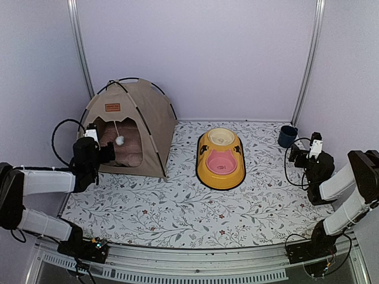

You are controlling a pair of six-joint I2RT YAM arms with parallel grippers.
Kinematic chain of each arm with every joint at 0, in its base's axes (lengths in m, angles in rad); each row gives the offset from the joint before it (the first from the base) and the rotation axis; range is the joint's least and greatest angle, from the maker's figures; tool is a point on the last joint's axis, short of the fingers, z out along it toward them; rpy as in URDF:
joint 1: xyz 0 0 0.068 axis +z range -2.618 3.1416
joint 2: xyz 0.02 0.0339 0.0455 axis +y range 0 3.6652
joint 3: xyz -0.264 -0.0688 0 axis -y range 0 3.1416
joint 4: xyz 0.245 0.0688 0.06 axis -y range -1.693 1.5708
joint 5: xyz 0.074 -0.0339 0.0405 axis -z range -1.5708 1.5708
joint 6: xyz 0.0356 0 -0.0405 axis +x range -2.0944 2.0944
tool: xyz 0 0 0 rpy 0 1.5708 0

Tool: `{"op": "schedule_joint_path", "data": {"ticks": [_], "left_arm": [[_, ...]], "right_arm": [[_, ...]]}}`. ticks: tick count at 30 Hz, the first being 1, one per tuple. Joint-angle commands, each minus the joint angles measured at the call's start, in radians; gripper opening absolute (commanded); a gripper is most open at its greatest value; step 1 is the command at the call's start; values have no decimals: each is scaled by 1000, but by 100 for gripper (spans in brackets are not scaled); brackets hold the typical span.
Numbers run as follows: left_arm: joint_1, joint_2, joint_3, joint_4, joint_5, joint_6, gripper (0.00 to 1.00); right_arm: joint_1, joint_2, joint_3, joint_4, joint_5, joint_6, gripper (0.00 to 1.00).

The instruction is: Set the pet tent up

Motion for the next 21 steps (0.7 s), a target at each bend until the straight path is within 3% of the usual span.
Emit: {"op": "schedule_joint_path", "data": {"ticks": [1,4,5,8,16,21], "left_arm": [[44,104,-56,288,-62,128,99],[65,188,-87,448,-100,178,100],[69,209,-113,573,-89,194,99],[87,254,-171,743,3,206,99],[148,251,-252,843,221,192,99],[167,333,-313,1037,270,195,99]], "right_arm": [[0,13,15,-8,-21,-8,99],[0,13,16,-9,-21,-9,99],[0,12,16,-8,-22,-9,99],[0,13,16,-8,-22,-8,99],[0,14,16,-9,-22,-9,99],[0,14,16,-9,-22,-9,99]]}}
